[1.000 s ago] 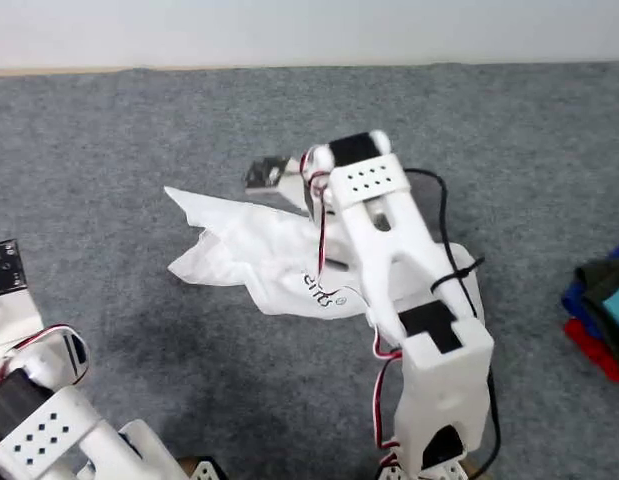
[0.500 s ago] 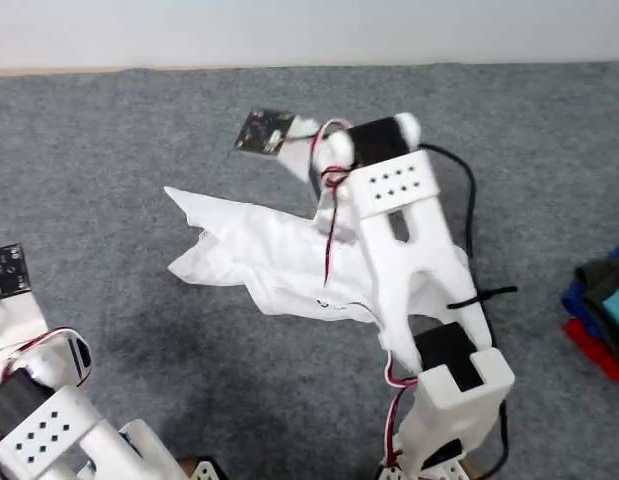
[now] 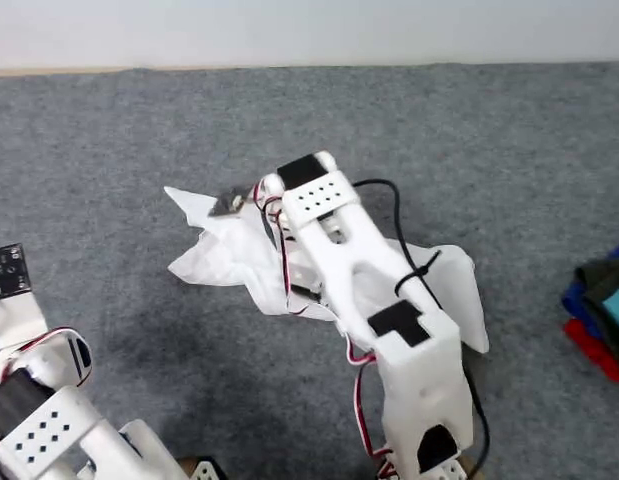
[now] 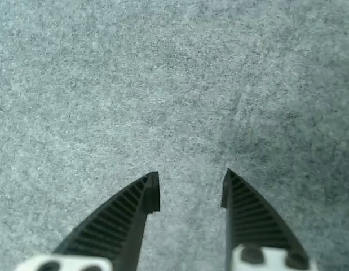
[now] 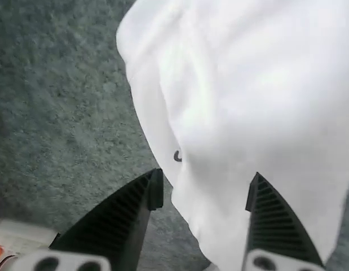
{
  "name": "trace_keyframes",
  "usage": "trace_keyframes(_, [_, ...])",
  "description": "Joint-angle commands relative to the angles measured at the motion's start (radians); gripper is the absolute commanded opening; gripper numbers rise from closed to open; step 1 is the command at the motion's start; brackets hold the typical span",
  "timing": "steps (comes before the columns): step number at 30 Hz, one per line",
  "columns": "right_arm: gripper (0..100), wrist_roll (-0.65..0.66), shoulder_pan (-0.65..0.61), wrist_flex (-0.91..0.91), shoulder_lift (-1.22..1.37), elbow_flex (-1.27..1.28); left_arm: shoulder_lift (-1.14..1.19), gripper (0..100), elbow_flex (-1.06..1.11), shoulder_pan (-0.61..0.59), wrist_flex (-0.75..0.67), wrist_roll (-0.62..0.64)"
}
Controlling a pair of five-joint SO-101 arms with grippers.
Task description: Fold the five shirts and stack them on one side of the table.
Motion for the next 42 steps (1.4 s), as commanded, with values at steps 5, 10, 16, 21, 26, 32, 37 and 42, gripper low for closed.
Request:
trace_keyframes(5, [24.3,-0.005,-0.001,-0.039,0.102,-0.006,-0.012,19,-0.004,-0.005,-0.017,0.003])
trace_keyframes(10, [1.0,-0.008,0.004,-0.010,0.113,-0.008,-0.012,19,-0.004,-0.005,-0.017,0.003])
trace_keyframes(16, [1.3,0.011,0.064,0.041,-0.018,-0.064,-0.012,19,-0.008,-0.005,-0.018,0.003])
trace_keyframes(21, [1.0,0.095,0.085,0.041,-0.237,-0.066,-0.012,19,-0.008,-0.005,-0.015,0.003])
trace_keyframes(26, [0.9,0.176,0.085,0.030,-0.475,-0.069,-0.012,19,-0.008,-0.005,-0.015,0.003])
trace_keyframes(32, [0.9,0.181,0.088,-0.027,-0.697,-0.109,-0.012,19,-0.007,-0.002,-0.012,0.003])
trace_keyframes(37, [0.9,0.181,0.094,-0.019,-0.786,-0.106,-0.012,19,-0.010,0.003,-0.012,0.003])
trace_keyframes(42, [0.9,0.180,0.262,-0.001,-0.713,-0.091,-0.012,19,-0.019,0.003,0.017,0.003])
